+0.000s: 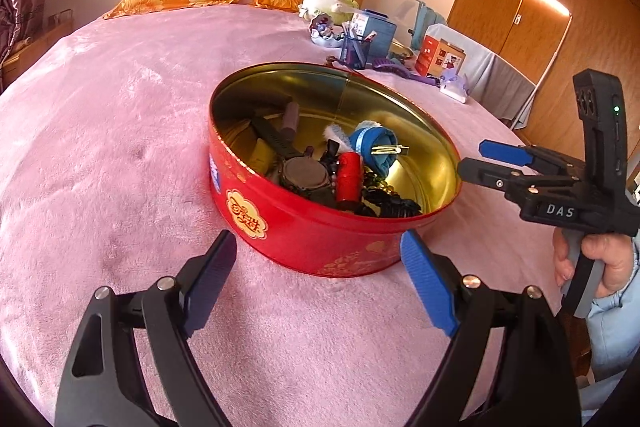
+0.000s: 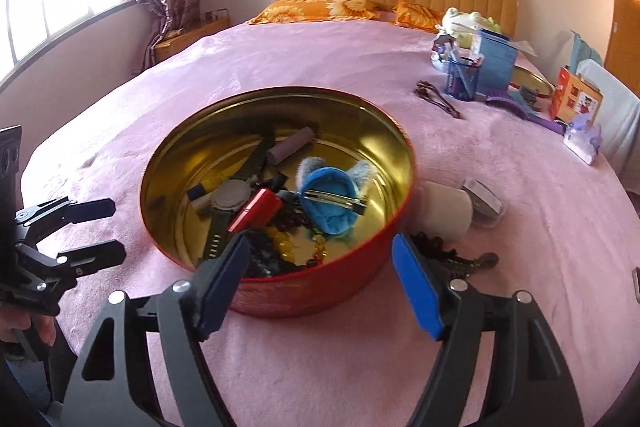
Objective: Organize jewelry
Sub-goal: 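Move the open right gripper back toward the white cup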
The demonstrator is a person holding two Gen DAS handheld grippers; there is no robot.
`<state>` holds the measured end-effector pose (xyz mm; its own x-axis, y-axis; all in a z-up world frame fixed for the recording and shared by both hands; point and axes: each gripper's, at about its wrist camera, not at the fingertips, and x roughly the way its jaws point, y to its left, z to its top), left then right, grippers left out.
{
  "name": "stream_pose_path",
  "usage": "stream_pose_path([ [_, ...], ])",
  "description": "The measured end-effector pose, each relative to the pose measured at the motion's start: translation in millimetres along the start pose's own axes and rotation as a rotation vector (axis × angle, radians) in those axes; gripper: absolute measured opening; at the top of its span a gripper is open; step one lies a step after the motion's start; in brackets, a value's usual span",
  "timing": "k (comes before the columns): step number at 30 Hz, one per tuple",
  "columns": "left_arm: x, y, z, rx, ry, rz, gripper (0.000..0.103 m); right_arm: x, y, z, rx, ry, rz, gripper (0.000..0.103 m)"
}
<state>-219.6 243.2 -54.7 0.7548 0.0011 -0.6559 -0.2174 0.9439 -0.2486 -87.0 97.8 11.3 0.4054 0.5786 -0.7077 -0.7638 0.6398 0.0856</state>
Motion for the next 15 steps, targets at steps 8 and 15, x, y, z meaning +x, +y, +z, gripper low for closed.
stream_pose_path([
  [8,8,-26,5,0.03,-0.009,-0.023,0.083,-1,-74,-27,0.166,0.005,-0.088,0.094],
  [15,17,-37,5,0.05,0.012,-0.033,0.083,34,-91,-29,0.096,0.038,-0.173,0.096],
])
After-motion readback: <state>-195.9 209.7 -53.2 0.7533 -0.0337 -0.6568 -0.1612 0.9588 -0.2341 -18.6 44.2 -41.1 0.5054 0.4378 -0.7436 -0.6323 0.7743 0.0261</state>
